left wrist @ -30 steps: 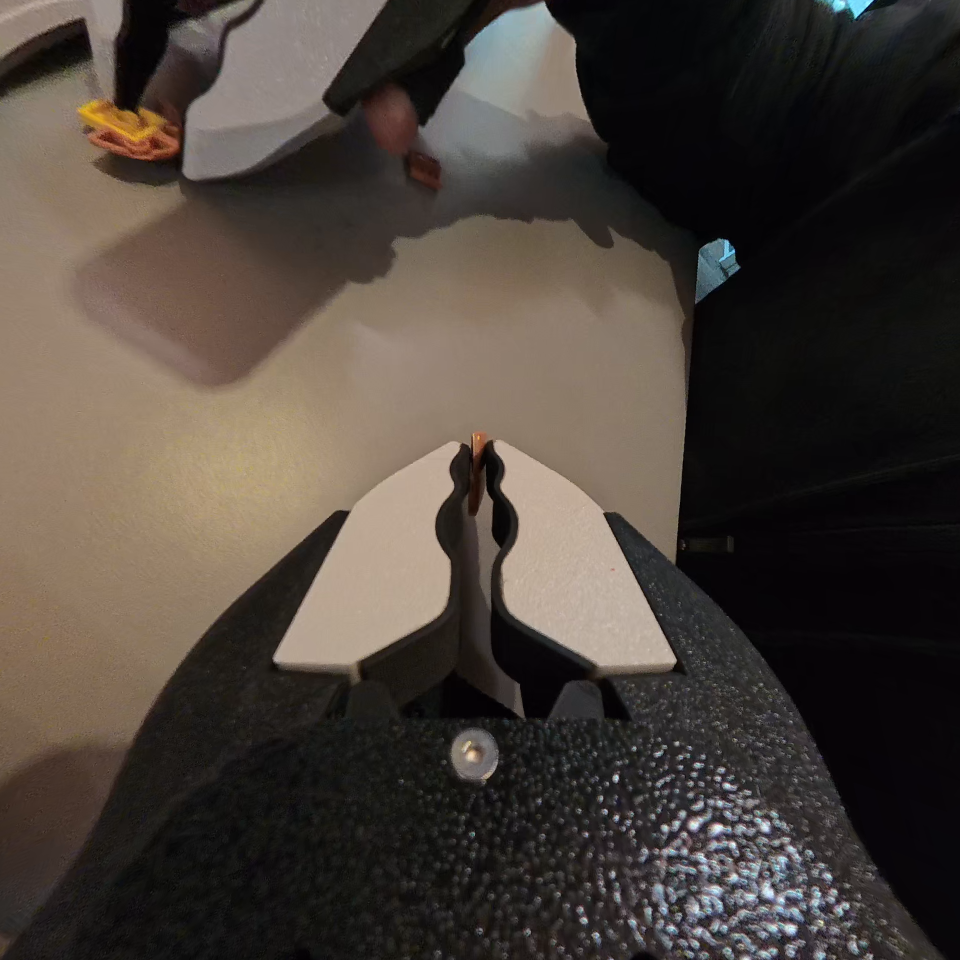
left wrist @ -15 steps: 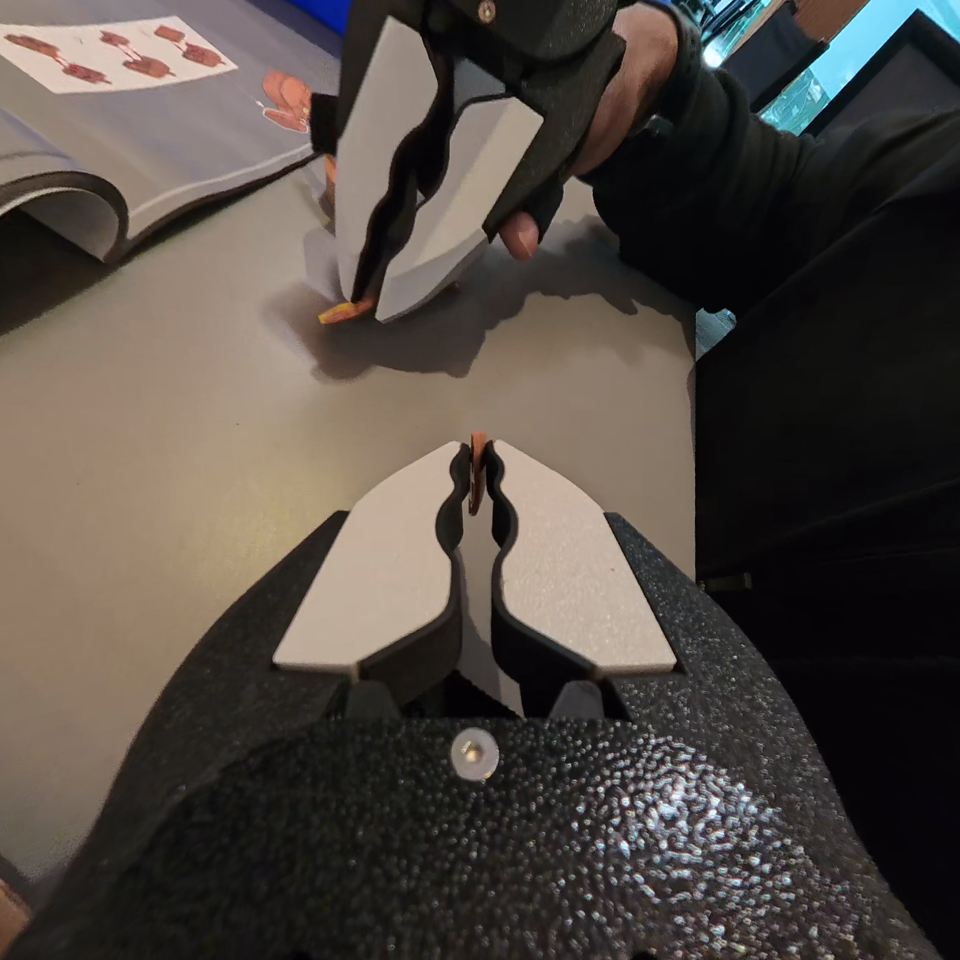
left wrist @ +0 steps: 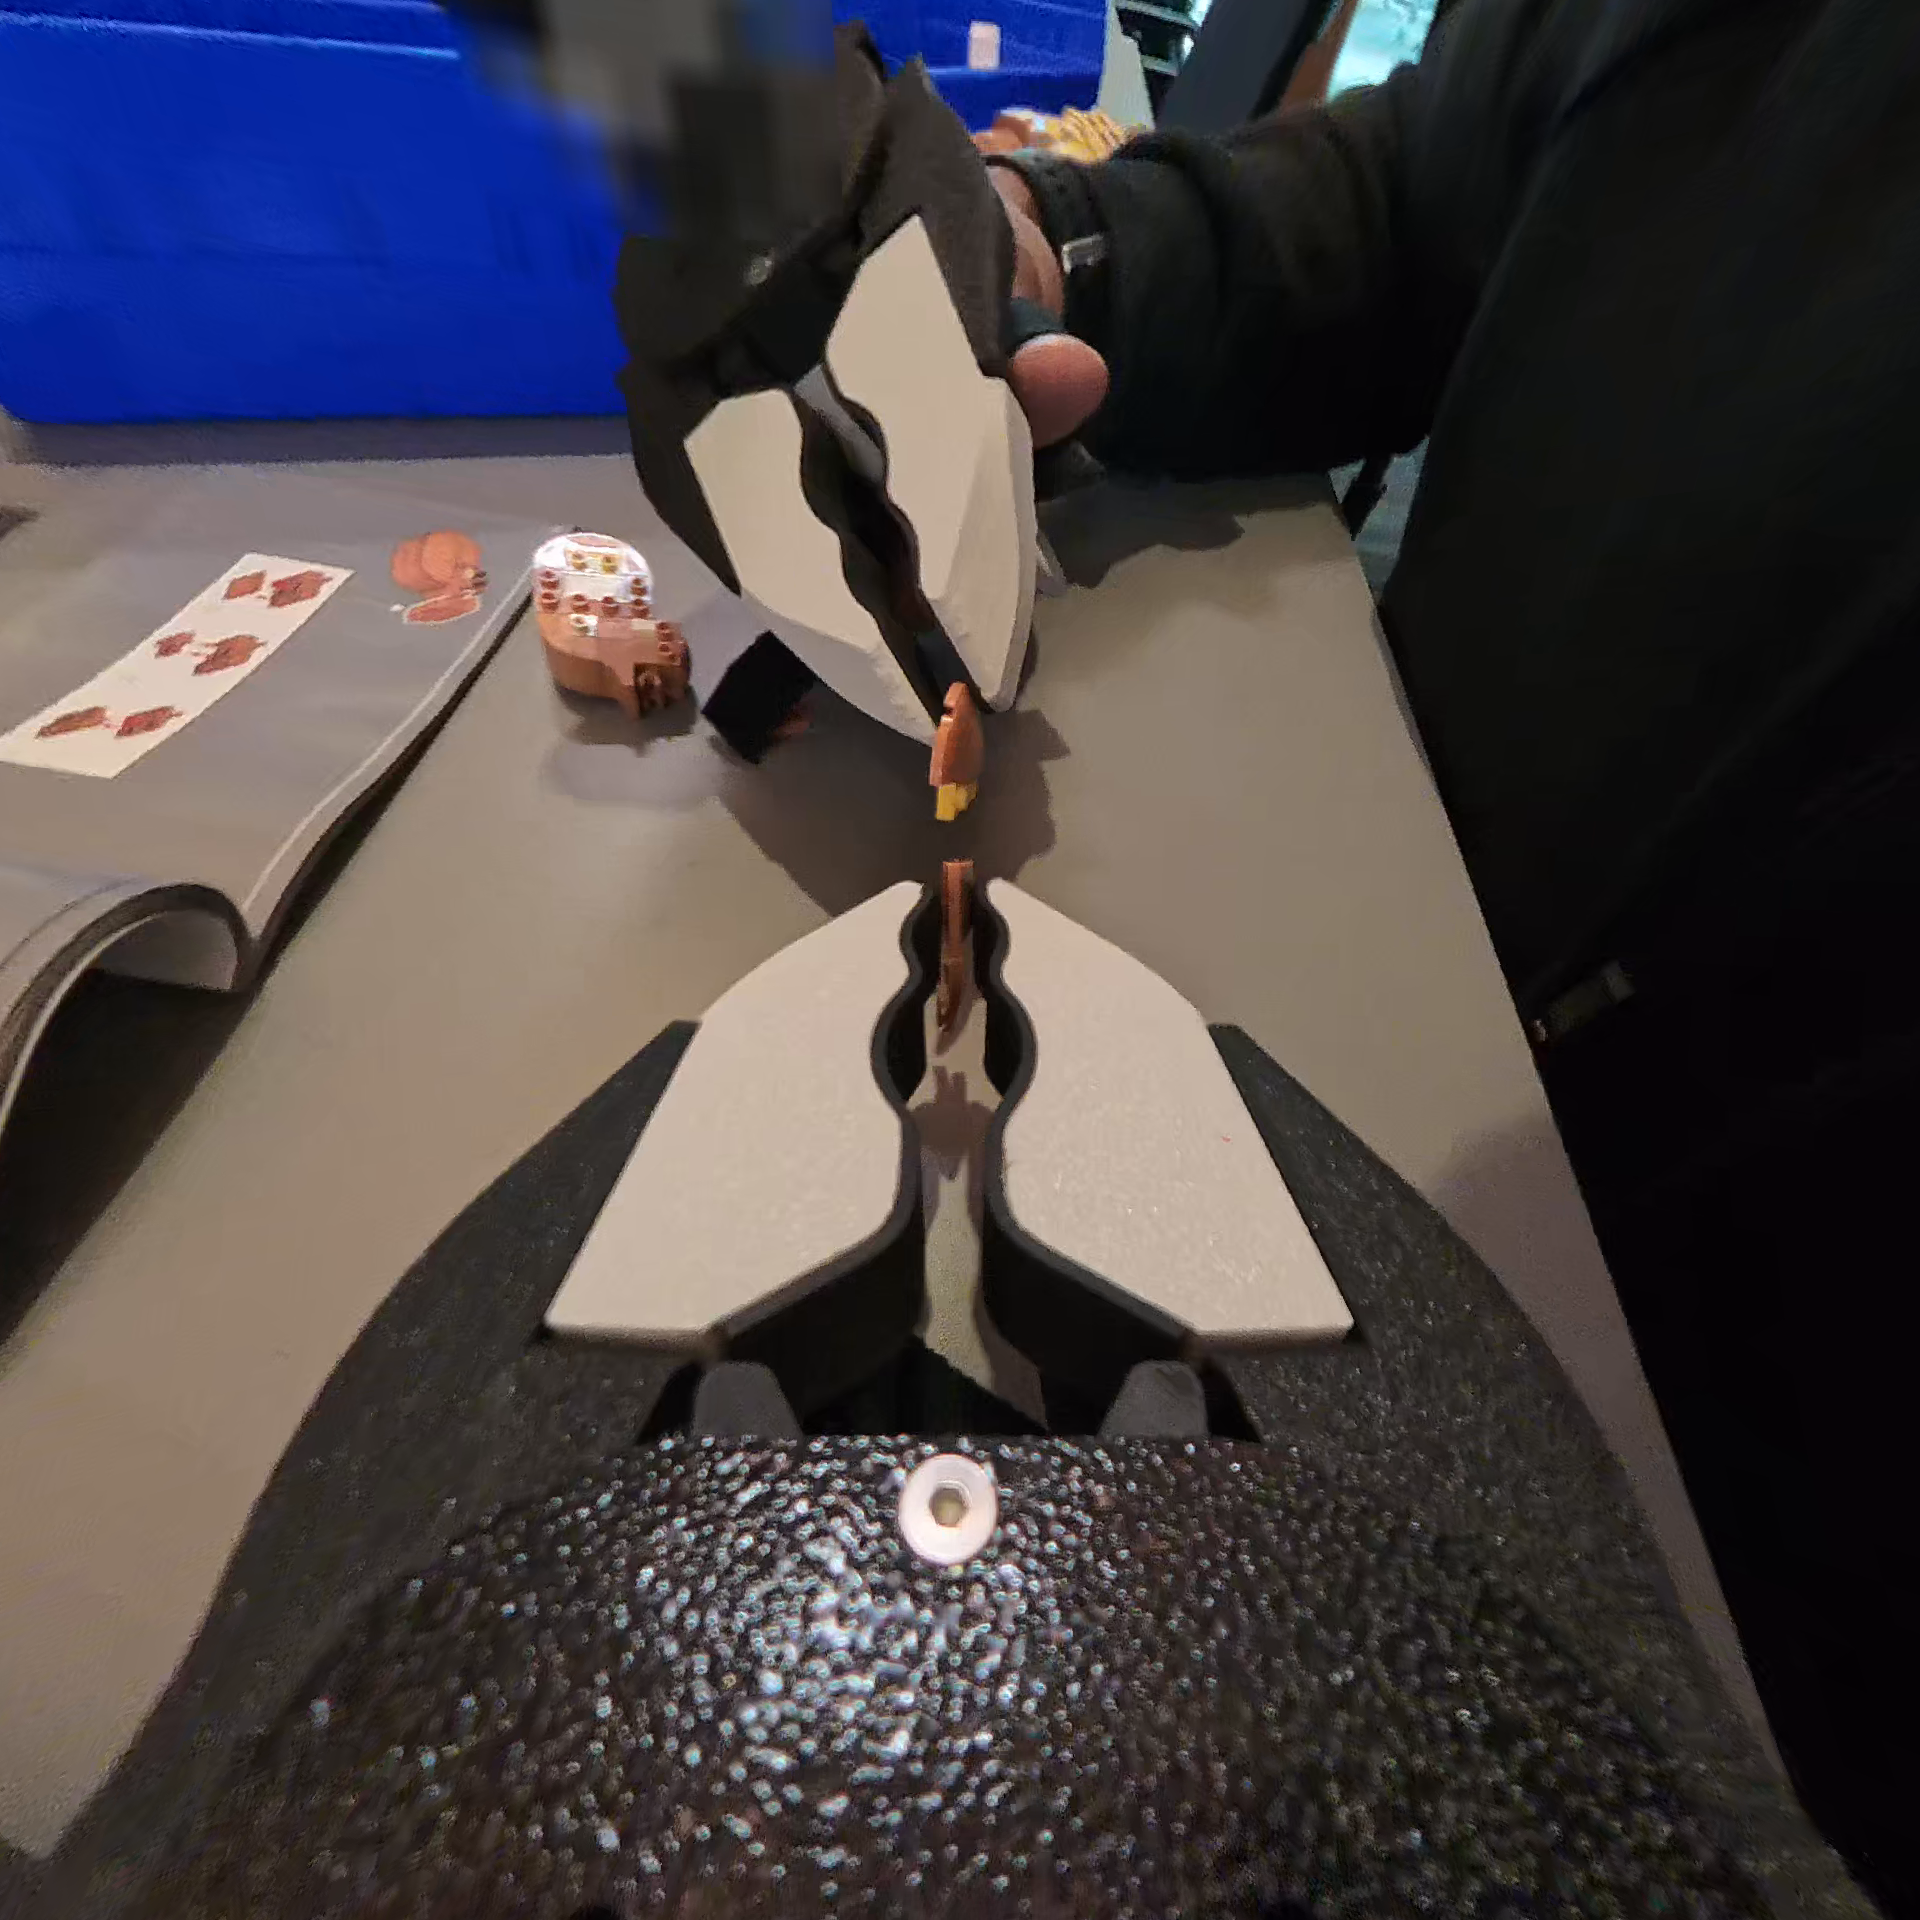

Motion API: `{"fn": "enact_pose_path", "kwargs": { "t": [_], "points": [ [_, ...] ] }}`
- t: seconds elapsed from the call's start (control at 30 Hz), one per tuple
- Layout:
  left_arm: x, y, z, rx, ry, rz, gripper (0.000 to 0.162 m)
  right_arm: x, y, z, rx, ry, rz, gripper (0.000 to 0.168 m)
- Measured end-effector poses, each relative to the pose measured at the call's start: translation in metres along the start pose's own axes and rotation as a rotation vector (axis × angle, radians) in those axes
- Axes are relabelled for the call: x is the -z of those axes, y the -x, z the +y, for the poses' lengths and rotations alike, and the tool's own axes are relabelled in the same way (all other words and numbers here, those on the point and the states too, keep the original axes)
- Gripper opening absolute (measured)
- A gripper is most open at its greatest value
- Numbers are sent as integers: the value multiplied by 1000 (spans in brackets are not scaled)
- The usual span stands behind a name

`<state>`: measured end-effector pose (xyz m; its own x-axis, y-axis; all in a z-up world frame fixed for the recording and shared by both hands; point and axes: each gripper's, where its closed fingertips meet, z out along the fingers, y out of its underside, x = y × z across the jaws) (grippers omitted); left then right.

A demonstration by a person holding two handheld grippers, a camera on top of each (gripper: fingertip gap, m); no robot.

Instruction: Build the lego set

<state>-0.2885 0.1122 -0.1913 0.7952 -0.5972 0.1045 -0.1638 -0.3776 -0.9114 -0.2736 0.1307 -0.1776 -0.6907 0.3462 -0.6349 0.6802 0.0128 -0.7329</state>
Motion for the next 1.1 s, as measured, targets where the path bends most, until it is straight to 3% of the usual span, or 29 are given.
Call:
{"fn": "enact_pose_path", "kwargs": {
  "t": [0.23,0.37,0.57,1.1],
  "points": [
    [-12,-10,4,-19,38,73,5,2,-4,7,-36,-8,8,5],
    [-18,-12,9,117,81,118,5,-2,-7,11,-19,20,50,4],
    [-15,-8,2,329,11,173,5,-1,-10,7,-23,-5,73,4],
    [-12,-8,-3,442,-41,240,5,-3,-5,2,3,-48,43,4]
  ]
}}
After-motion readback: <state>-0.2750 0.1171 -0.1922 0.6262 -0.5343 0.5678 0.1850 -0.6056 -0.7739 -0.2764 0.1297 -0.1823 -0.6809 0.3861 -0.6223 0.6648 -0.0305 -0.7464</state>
